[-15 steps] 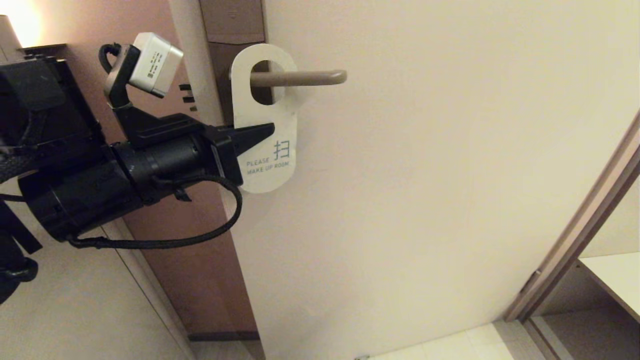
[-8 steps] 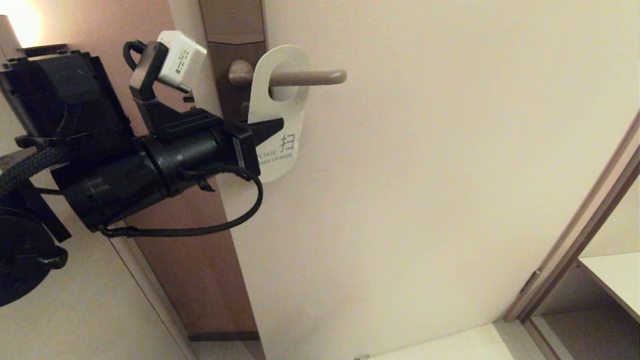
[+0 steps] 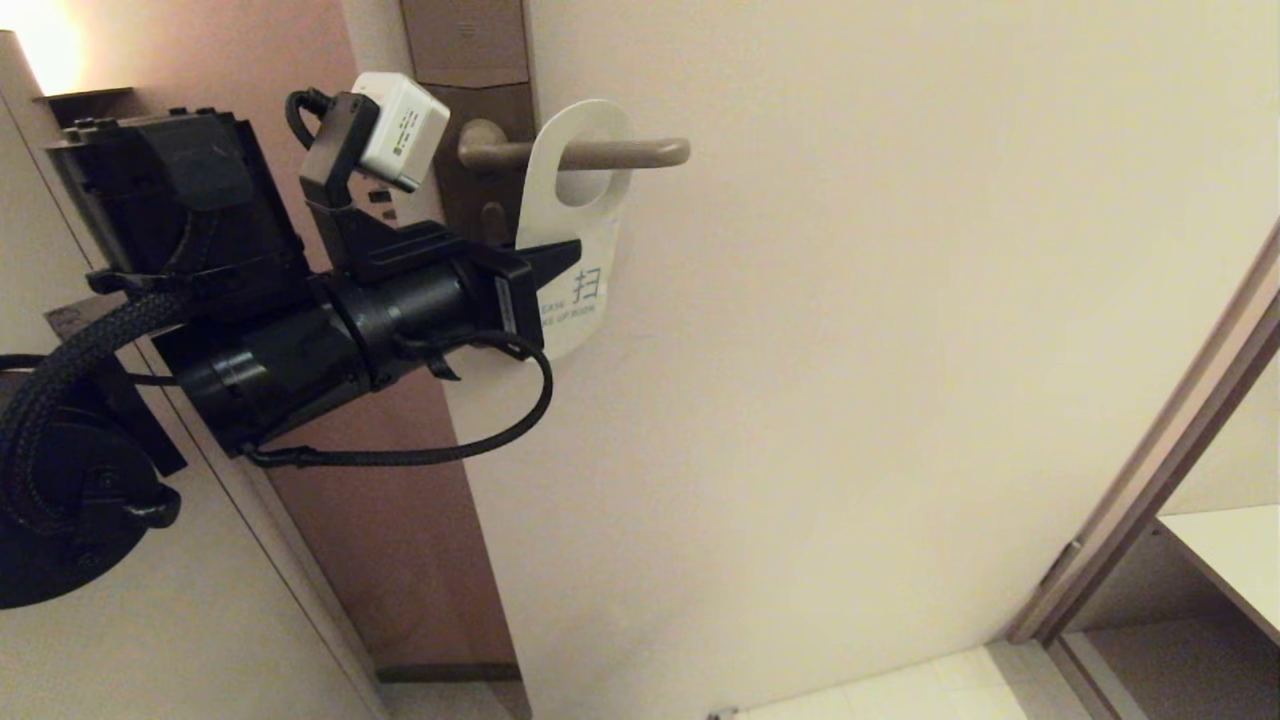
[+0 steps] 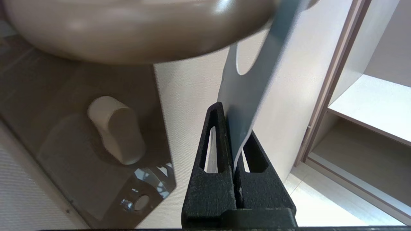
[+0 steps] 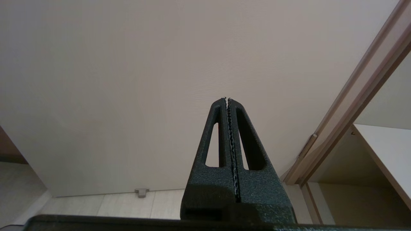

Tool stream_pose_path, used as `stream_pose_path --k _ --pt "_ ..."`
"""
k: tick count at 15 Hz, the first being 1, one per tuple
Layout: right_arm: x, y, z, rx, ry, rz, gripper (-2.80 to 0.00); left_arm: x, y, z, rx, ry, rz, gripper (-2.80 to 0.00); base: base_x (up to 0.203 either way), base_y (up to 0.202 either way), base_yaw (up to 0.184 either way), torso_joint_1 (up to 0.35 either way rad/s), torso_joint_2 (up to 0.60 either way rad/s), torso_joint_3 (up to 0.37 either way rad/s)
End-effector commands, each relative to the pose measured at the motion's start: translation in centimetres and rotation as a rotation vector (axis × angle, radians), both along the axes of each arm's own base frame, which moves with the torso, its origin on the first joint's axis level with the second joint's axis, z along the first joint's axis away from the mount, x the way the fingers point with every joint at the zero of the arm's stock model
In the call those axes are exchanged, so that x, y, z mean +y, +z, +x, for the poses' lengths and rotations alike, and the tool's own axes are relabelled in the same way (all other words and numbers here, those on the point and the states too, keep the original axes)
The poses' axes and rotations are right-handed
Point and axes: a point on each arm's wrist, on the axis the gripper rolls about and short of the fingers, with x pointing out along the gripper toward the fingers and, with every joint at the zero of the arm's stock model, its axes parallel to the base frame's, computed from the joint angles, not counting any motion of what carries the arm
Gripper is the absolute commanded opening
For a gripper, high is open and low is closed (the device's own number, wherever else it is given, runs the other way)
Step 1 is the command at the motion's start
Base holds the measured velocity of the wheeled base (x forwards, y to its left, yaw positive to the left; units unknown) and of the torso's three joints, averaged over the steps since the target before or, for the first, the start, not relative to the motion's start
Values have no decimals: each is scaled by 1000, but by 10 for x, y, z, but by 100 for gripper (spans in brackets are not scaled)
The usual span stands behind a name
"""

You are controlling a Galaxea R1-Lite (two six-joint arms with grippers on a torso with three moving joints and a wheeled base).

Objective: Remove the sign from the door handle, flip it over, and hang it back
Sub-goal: Take down the sign

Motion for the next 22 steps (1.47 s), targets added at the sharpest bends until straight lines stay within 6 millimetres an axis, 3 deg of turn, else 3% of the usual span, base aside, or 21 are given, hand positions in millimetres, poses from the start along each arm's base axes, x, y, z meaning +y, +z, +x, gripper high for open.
stream_pose_path --k 1,6,22 --pt "0 0 0 1 1 0 -280 -3 1 -2 -4 -8 -3 -280 0 0 0 0 0 0" --pt "0 0 0 1 1 0 -280 -18 6 -11 -16 9 -16 -280 0 0 0 0 0 0" --pt "0 0 0 1 1 -2 -280 -32 3 -23 -15 221 81 -280 0 0 0 0 0 0"
